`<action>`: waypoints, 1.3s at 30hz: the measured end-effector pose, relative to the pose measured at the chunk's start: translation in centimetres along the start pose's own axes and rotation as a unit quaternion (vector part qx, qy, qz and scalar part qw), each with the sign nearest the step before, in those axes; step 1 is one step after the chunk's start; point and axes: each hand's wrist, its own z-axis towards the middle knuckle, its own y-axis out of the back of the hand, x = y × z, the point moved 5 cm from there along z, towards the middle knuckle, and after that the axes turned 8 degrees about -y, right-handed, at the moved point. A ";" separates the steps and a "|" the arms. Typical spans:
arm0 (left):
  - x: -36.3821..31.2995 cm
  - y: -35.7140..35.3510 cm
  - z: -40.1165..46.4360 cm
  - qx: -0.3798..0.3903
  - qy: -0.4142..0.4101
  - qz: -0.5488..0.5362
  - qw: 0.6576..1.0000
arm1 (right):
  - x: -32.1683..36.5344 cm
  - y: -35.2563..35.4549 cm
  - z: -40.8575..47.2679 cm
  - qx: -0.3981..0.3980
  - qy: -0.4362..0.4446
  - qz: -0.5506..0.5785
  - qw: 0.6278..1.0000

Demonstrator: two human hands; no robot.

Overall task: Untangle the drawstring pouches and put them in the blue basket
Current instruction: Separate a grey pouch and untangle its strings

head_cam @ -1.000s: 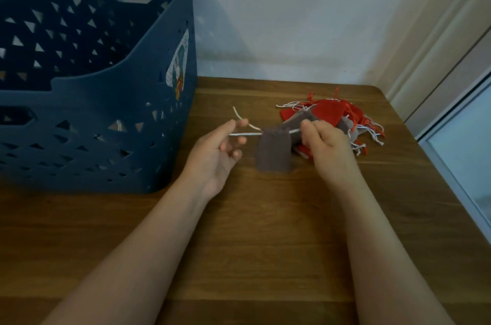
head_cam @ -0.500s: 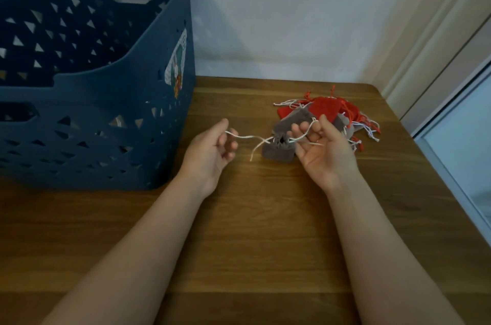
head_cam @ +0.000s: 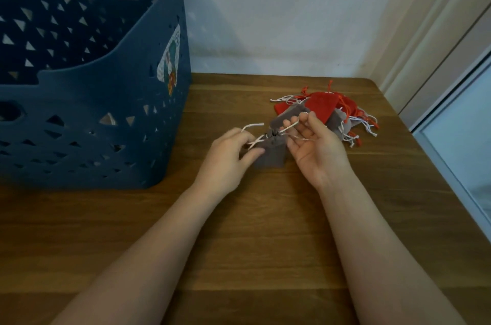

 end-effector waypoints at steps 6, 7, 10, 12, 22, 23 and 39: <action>0.2 0.2 0.0 -0.005 -0.025 0.018 1.000 | 2.1 -0.7 -1.0 -0.035 0.304 -0.519 0.798; 0.3 0.2 0.0 -0.001 -0.026 0.018 0.999 | 1.9 -1.3 -1.1 0.010 0.339 -0.571 0.747; 0.5 0.1 0.1 0.017 -0.004 0.014 1.000 | 0.6 -1.8 -0.9 0.094 0.313 -0.697 0.638; 0.6 0.2 0.1 0.021 0.007 0.008 1.000 | 0.0 -1.5 -0.5 0.103 0.267 -0.728 0.622; 1.3 1.4 -0.4 -0.085 0.119 -0.284 0.948 | 0.9 -1.2 -0.6 0.075 0.273 -0.673 0.683; 1.3 1.3 -0.6 -0.094 0.134 -0.314 0.935 | 1.0 -1.2 -0.6 0.072 0.280 -0.672 0.682; 2.1 2.7 -0.2 -0.134 0.058 -0.155 0.977 | 1.4 -0.9 -0.7 0.083 0.296 -0.667 0.678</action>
